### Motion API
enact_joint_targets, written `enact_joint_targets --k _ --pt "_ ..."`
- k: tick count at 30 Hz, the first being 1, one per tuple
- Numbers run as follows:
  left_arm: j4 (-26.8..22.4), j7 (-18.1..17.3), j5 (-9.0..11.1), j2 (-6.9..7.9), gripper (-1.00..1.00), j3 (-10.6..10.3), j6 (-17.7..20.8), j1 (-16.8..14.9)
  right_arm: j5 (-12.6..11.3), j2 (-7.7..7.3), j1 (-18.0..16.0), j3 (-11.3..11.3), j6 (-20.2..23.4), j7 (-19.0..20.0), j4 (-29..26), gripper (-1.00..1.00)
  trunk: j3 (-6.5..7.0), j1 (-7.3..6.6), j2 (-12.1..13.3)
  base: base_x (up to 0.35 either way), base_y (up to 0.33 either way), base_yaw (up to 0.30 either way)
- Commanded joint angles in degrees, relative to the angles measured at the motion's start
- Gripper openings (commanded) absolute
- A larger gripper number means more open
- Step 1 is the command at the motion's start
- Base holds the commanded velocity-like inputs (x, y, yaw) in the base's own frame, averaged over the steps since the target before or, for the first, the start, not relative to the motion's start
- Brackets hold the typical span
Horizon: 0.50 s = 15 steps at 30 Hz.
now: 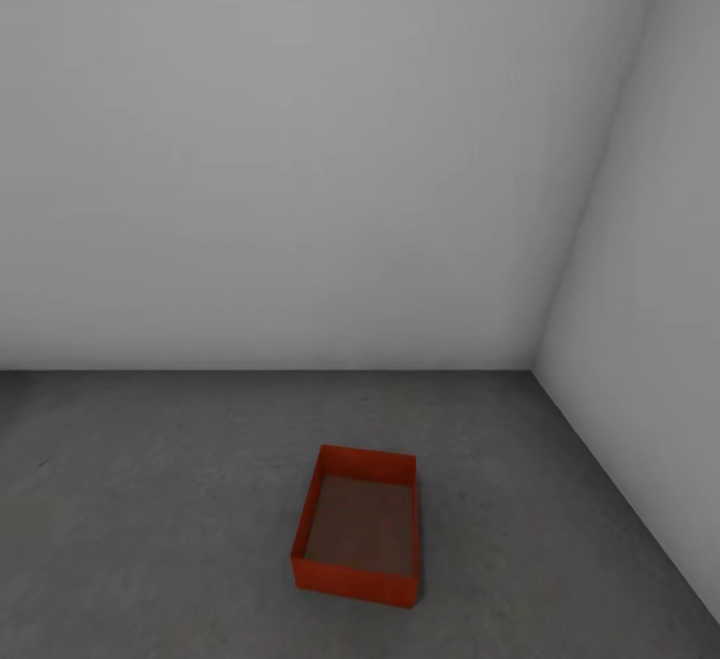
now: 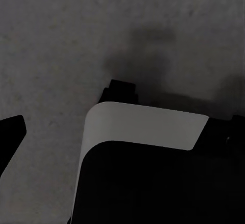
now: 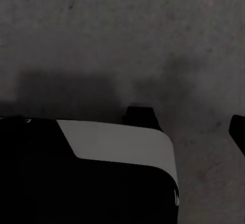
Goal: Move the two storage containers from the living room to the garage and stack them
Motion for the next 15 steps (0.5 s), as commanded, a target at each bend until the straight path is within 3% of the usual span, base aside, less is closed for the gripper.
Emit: enact_joint_targets --k 1,15 --pt "-0.02 0.12 0.37 0.00 1.00 0.03 0.20 -0.03 -0.53 0.05 -0.05 0.48 -0.27 -0.06 0.15 1.00 0.04 0.00 -0.03 0.000 0.000 0.000" --pt "-0.02 0.12 0.38 0.08 1.00 0.03 0.20 -0.03 -0.53 0.05 -0.05 0.48 -0.25 -0.06 0.15 1.00 1.30 0.00 -0.03 0.000 0.000 0.000"
